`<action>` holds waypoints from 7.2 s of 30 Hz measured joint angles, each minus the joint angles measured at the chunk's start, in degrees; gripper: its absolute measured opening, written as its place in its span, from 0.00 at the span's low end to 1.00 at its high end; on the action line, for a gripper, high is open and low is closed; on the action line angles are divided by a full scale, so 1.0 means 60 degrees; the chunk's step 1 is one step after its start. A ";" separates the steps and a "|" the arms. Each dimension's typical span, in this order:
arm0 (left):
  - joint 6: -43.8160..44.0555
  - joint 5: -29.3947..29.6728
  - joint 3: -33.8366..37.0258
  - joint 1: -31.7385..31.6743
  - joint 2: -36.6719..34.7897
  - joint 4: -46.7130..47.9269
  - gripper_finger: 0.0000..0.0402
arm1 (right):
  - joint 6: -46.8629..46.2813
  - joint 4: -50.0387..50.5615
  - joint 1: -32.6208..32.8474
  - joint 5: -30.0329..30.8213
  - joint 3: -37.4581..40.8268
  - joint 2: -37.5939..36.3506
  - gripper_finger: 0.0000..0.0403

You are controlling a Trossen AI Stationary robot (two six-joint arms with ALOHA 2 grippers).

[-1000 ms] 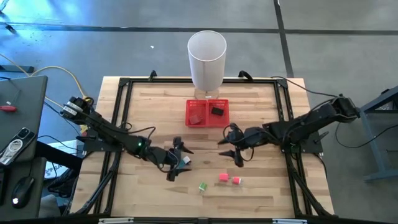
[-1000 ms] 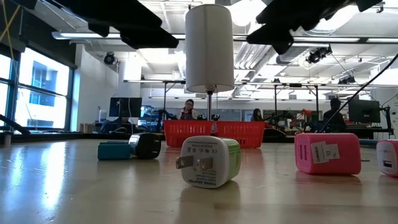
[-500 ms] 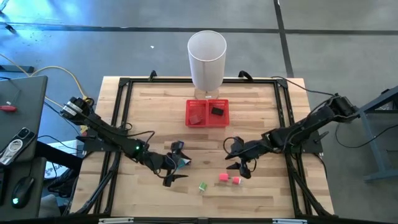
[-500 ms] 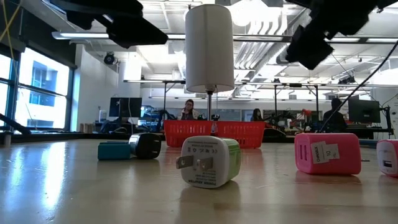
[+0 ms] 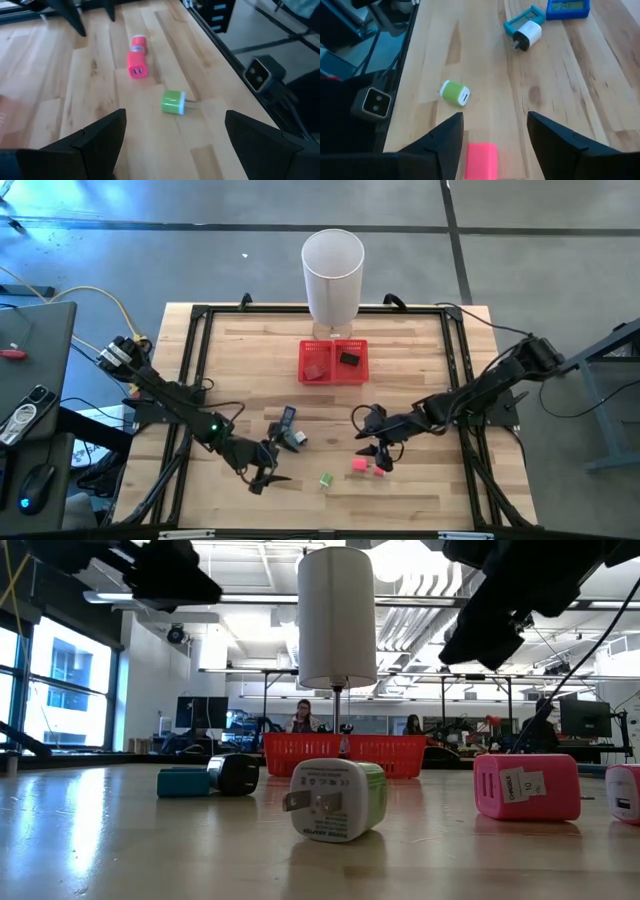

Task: Pick & Place Office items
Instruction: Put the white pink charger adapter into the left red bin

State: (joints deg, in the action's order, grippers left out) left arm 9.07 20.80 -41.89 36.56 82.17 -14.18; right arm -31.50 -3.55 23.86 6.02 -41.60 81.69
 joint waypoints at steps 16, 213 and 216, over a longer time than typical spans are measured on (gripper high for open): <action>-0.0003 0.0000 -0.0011 0.0794 0.0000 0.0301 0.83 | -0.0235 -0.0086 0.0085 0.0952 0.0000 0.0114 0.89; -0.4433 0.0328 -0.0015 -0.0602 0.0583 -0.1716 0.83 | -0.2748 0.1045 0.3337 0.3018 -0.0702 0.1323 0.30; -0.4625 0.0328 -0.0015 -0.0610 0.0583 -0.2176 0.83 | -0.1808 0.0228 0.3294 0.3260 -0.0736 0.1319 0.30</action>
State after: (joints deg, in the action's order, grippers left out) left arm -18.68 22.76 -41.98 32.90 85.67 -27.23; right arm -42.35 -2.19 43.62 25.58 -46.02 89.60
